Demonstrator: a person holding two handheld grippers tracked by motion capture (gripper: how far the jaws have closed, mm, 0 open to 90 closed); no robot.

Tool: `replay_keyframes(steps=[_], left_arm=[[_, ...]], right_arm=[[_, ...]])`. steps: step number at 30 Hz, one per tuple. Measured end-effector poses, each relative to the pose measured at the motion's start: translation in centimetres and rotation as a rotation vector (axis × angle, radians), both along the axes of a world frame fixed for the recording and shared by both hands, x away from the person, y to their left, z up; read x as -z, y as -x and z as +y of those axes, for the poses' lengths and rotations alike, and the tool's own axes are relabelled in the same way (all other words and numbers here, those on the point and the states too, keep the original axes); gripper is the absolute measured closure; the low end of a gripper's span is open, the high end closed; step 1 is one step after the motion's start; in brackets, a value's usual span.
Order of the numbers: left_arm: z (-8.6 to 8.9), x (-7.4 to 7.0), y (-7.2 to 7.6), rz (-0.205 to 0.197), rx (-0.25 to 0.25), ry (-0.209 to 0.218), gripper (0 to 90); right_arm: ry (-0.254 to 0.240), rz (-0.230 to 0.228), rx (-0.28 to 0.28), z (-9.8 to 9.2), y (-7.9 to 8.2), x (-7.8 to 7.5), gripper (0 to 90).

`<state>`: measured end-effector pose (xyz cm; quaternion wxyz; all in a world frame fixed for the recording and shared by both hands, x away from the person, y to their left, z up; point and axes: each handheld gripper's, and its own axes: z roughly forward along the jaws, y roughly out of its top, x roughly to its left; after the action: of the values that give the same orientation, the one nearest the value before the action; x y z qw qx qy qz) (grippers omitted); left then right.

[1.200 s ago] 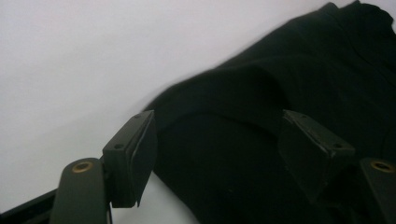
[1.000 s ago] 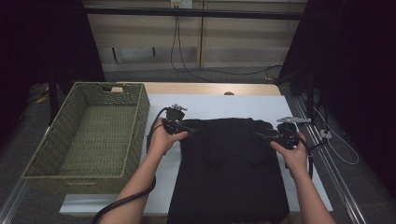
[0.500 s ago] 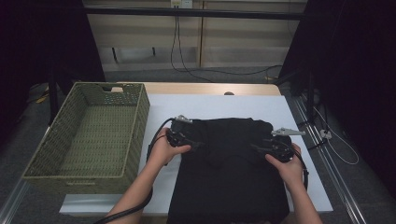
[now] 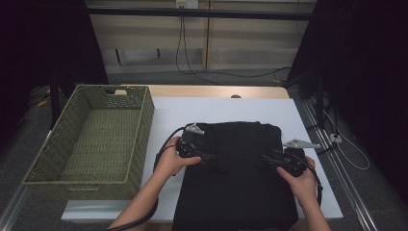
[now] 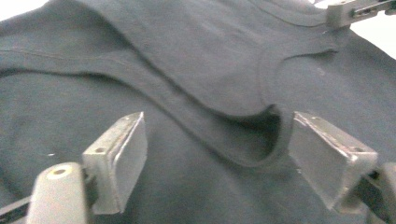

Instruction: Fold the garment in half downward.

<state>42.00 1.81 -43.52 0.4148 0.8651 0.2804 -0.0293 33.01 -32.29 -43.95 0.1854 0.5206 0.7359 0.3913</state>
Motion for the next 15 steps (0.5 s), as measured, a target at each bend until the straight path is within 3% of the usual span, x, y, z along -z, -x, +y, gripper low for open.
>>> replay_keyframes(steps=[4,11,12,15], left_arm=[[-0.4,-0.1,0.6,-0.005,0.028,0.005,25.8],[-0.7,-0.4,1.1,-0.012,0.05,0.001,33.4],[-1.0,-0.3,1.3,-0.016,0.064,-0.008,35.0],[-1.5,0.2,1.5,-0.022,0.08,-0.034,40.3]], right_arm=[[-0.008,0.013,0.002,-0.2,0.6,0.1,54.3],[0.031,0.035,-0.006,-0.5,1.1,0.9,61.7],[0.02,0.046,0.005,-0.7,1.1,1.2,67.8],[0.025,0.059,0.008,-0.8,1.1,1.4,71.9]])
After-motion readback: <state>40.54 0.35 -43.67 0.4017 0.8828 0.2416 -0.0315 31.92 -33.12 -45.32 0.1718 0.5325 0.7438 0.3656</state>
